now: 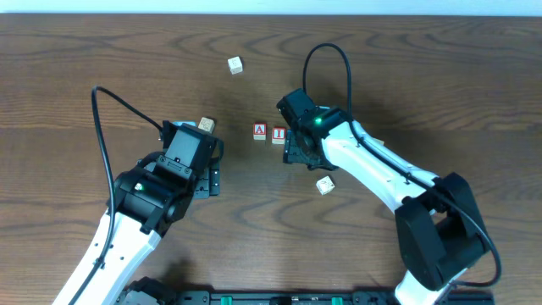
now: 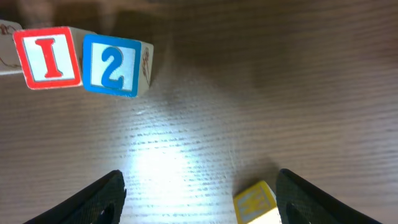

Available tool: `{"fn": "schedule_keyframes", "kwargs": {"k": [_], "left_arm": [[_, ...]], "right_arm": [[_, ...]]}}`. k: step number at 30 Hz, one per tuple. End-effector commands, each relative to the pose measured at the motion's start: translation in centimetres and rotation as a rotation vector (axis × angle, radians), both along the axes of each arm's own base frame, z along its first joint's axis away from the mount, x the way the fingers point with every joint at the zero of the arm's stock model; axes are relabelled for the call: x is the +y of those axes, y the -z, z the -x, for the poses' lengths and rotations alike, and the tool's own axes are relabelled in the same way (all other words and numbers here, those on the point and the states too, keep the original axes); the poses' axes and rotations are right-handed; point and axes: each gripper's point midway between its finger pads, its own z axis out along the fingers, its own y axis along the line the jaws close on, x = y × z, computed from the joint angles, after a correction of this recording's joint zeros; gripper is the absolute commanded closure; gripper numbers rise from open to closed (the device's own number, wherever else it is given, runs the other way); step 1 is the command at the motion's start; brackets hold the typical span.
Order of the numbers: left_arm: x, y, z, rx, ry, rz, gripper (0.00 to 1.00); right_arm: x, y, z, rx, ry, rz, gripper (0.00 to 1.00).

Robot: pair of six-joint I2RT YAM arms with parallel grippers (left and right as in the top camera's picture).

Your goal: Spell out Ai2

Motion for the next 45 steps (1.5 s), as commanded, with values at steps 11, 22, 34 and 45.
{"fn": "schedule_keyframes", "kwargs": {"k": [11, 22, 34, 45], "left_arm": [[0.4, -0.4, -0.2, -0.015, 0.006, -0.024, 0.05], [0.4, -0.4, -0.2, -0.014, 0.006, -0.025, 0.04], [0.5, -0.4, -0.2, -0.016, 0.004, -0.031, 0.05], [0.5, -0.4, -0.2, -0.016, 0.004, -0.031, 0.05]], "right_arm": [[-0.4, 2.9, -0.8, -0.077, 0.030, -0.003, 0.22], [-0.4, 4.9, -1.4, -0.076, 0.016, 0.027, 0.23], [-0.4, 4.4, -2.9, -0.144, -0.017, 0.046, 0.24], [-0.9, 4.2, -3.3, -0.166, -0.027, 0.084, 0.24]]}}
